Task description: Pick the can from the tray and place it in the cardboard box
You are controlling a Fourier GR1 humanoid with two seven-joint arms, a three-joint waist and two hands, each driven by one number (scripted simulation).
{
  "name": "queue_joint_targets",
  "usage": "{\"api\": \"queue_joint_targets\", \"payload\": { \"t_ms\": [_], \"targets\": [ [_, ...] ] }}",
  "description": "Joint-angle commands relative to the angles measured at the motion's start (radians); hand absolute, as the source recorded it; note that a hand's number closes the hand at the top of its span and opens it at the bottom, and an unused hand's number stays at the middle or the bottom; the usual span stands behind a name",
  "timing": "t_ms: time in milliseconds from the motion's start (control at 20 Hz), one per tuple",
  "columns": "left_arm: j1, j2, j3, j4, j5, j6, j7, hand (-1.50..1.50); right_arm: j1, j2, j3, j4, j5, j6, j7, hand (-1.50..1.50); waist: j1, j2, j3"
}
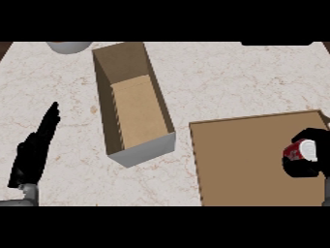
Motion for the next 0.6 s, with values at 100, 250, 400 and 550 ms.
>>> {"api": "queue_joint_targets", "payload": {
  "t_ms": [100, 250, 400, 550],
  "targets": [
    [0.011, 0.012, 0.005, -0.038, -0.005, -0.007, 0.022, 0.0, 0.094, 0.105, 0.335, -0.143, 0.277, -0.05, 0.073, 1.5, 0.006, -0.003, 0.0],
    [-0.003, 0.033, 0.046, 0.013, 0.038, -0.045, -0.009, 0.0, 0.114, 0.161, 0.491, -0.195, 0.424, -0.048, 0.162, 1.5, 0.002, -0.002, -0.001],
    [0.021, -0.017, 0.006, -0.008, -0.014, -0.011, -0.008, 0.0, 0.137, 0.178, 0.506, -0.239, 0.481, -0.035, 0.175, 1.5, 0.0, -0.001, 0.0],
    [0.041, -0.04, -0.001, 0.036, -0.043, 0.016, -0.078, 0.0, 0.122, 0.176, 0.545, -0.304, 0.587, 0.019, 0.232, 1.5, -0.001, -0.001, 0.0]
  ]
}}
